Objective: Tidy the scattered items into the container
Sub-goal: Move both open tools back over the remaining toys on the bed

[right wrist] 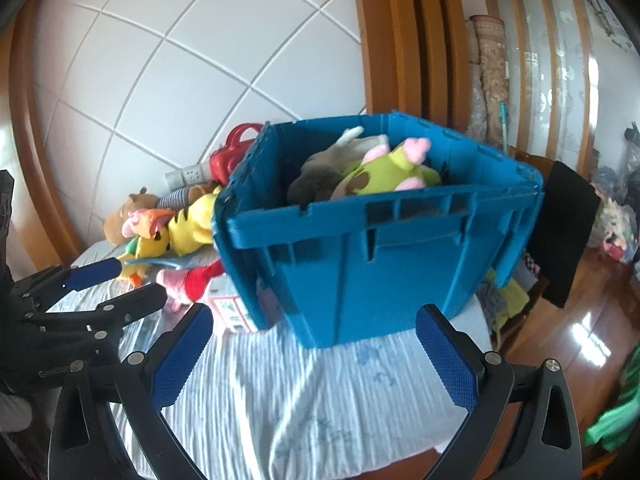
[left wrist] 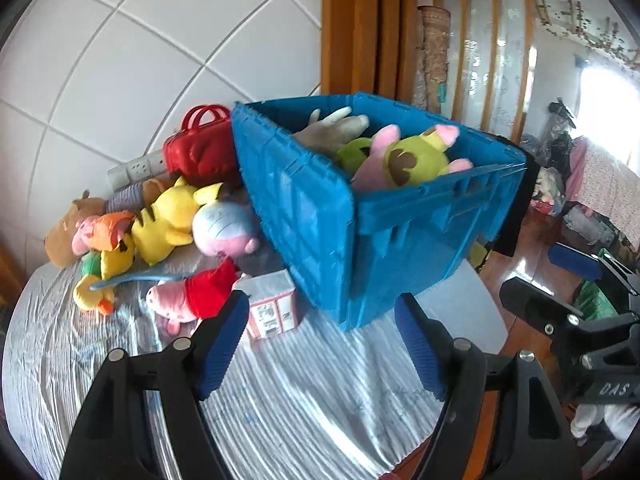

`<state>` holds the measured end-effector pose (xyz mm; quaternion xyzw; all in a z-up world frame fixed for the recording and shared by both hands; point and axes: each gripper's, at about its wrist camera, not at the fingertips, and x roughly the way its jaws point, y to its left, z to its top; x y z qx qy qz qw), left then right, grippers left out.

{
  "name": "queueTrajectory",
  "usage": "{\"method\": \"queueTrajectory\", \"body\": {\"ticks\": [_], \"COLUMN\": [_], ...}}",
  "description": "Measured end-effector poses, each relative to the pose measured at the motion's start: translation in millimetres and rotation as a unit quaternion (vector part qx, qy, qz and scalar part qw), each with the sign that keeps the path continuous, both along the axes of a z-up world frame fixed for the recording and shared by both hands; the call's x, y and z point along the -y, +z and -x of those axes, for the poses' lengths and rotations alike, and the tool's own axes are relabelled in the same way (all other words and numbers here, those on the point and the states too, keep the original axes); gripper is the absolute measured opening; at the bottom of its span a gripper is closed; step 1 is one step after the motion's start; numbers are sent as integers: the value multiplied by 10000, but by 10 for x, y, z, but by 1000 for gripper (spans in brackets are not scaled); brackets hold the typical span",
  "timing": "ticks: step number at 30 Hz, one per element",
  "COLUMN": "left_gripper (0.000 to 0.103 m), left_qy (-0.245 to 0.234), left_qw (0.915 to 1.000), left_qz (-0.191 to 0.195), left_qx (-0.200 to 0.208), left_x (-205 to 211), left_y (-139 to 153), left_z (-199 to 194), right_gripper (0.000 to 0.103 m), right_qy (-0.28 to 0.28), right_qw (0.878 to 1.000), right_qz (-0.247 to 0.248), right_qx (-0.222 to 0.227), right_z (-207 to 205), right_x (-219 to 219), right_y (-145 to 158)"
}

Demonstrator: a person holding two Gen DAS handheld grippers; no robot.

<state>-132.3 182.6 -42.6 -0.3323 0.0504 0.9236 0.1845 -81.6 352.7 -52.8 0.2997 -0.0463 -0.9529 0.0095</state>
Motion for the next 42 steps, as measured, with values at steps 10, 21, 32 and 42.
{"method": "queueTrajectory", "body": {"ticks": [10,21,32,42], "left_gripper": [75,75,75,75], "left_qy": [364,762,1168,1493], "left_qw": [9991,9964,9918,9867], "left_qz": [54,138,200,220], "left_qx": [196,350,473,599], "left_x": [294,605,986,1384], "left_y": [-220,-375,-517,-656], "left_z": [49,47,5,-71], "right_gripper": [103,103,103,103], "right_qy": [192,466,770,1091], "right_qw": [9996,9981,9954,9916], "right_qz": [37,50,33,9], "right_qx": [195,411,570,691], "right_z": [109,211,289,337], "right_x": [249,579,924,1308], "right_y": [-199,-374,-513,-642]}}
